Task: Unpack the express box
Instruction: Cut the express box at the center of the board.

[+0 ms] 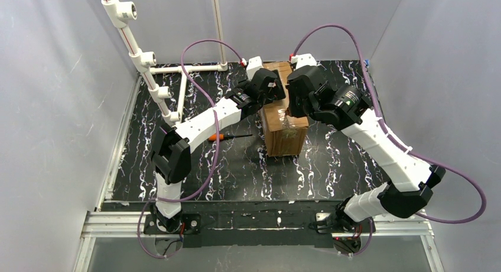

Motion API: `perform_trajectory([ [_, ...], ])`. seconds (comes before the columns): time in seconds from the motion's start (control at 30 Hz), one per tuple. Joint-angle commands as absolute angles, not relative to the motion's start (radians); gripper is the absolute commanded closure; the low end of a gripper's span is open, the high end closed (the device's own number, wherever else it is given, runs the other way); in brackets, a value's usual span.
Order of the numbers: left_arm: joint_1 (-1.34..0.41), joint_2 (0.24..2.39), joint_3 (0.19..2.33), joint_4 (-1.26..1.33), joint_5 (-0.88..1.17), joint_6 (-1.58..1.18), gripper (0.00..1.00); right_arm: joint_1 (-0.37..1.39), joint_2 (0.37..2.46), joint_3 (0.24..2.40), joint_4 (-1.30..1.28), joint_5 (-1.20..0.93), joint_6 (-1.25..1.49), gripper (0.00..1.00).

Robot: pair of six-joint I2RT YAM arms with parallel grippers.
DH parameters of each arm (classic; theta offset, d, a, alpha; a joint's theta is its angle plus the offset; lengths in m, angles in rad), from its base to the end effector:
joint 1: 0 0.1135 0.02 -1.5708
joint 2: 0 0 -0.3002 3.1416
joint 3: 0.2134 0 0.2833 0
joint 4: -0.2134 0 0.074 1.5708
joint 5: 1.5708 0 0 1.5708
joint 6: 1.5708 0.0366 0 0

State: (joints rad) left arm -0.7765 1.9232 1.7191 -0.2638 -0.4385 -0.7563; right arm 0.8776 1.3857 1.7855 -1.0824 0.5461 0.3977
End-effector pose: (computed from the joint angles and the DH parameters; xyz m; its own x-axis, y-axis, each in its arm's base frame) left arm 0.3694 -0.3411 0.3496 -0.4839 -0.3956 -0.7806 0.0441 0.8799 -0.4732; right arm 0.1923 0.2018 0.5052 -0.5265 -0.1158 -0.8423 -0.2125 0.9772 -0.0015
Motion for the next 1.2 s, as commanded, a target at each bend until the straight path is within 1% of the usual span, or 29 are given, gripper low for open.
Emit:
perform_trajectory([
  [0.0, -0.762, 1.932, 1.703, -0.397, -0.541, -0.737, 0.07, 0.885, 1.319, 1.809, -1.110, 0.532, 0.434, 0.99],
  [0.1, -0.762, 1.929, 1.696, -0.388, -0.546, -0.743, 0.07, 0.885, 1.327, 1.733, -1.119, 0.544, 0.439, 0.99],
  [0.17, -0.763, 1.931, 1.702, -0.395, -0.548, -0.739, 0.07, 0.887, 1.332, 1.782, -1.146, 0.512, 0.448, 0.99],
  [0.23, -0.763, 1.929, 1.705, -0.405, -0.552, -0.737, 0.07, 0.890, 1.308, 1.824, -1.138, 0.537, 0.443, 0.99],
  [0.33, -0.763, 1.927, 1.691, -0.389, -0.554, -0.747, 0.07, 0.890, 1.305, 1.748, -1.128, 0.543, 0.439, 0.99],
  [0.47, -0.763, 1.941, 1.718, -0.413, -0.551, -0.745, 0.07, 0.891, 1.283, 1.815, -1.130, 0.520, 0.432, 0.99],
  [0.53, -0.763, 1.942, 1.718, -0.414, -0.554, -0.752, 0.07, 0.891, 1.257, 1.768, -1.091, 0.525, 0.424, 0.99],
  [0.6, -0.762, 1.945, 1.721, -0.415, -0.556, -0.754, 0.07, 0.891, 1.276, 1.731, -1.122, 0.510, 0.438, 0.99],
  [0.73, -0.762, 1.950, 1.733, -0.434, -0.563, -0.752, 0.07, 0.893, 1.254, 1.785, -1.147, 0.525, 0.447, 0.99],
  [0.87, -0.762, 1.958, 1.740, -0.437, -0.566, -0.762, 0.07, 0.894, 1.264, 1.734, -1.155, 0.490, 0.454, 0.99],
  [1.0, -0.765, 1.975, 1.772, -0.462, -0.564, -0.766, 0.07, 0.894, 1.241, 1.749, -1.149, 0.495, 0.447, 0.99],
  [1.13, -0.765, 1.985, 1.789, -0.473, -0.571, -0.774, 0.07, 0.894, 1.243, 1.645, -1.106, 0.494, 0.433, 0.99],
  [1.17, -0.765, 1.992, 1.800, -0.478, -0.565, -0.773, 0.07, 0.894, 1.248, 1.653, -1.122, 0.496, 0.431, 0.99],
])
